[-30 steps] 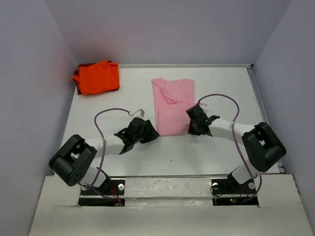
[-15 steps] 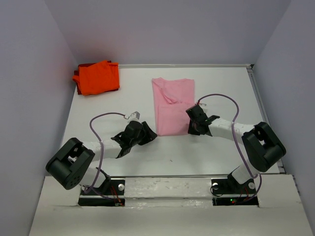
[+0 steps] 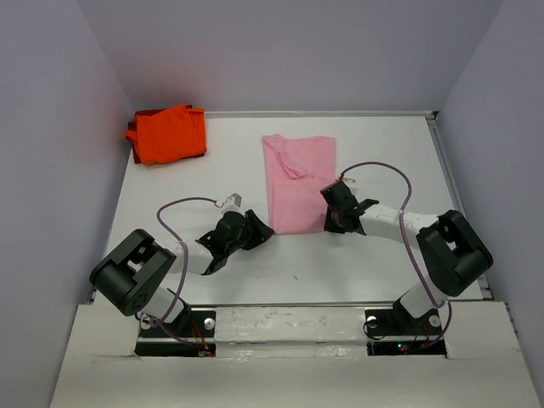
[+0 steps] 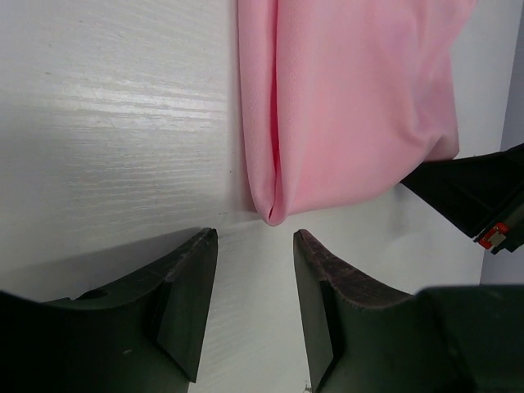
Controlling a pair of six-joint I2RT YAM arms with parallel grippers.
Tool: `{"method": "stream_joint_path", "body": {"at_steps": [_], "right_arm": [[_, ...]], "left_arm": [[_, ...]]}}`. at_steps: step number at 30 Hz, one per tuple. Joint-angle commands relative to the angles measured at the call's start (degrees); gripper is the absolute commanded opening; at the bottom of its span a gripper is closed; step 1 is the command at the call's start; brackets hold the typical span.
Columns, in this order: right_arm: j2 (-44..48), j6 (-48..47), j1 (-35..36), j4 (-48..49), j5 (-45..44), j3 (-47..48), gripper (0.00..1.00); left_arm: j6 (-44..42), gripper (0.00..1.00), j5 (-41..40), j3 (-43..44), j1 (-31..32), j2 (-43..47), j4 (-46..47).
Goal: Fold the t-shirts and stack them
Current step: Grab one side of the 2/3 rectangular tshirt with both arms
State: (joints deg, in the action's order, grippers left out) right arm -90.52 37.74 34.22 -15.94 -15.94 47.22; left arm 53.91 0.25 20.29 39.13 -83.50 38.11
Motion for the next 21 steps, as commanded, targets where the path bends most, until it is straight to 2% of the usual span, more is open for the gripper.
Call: {"method": "stream_joint_path", "body": {"at_steps": [1,7,21], "right_arm": [[-1.68,-0.56,0.5,1.0,0.65,1.03,0.0],[-2.12,-0.65,0.5,1.18,1.0,1.47,0.0],[-1.41,-1.26,0.5,1.18,0.92,1.03,0.0]], "left_arm": [[0.41,0.56,-0.52,-1.31,-0.2,0.18,4.61],[-0.82,0.66,1.94,0.97,-0.29,-2.62,3.99],[-2.67,0.64,2.65,6.25,-0.29,-9.57,4.43]]}}
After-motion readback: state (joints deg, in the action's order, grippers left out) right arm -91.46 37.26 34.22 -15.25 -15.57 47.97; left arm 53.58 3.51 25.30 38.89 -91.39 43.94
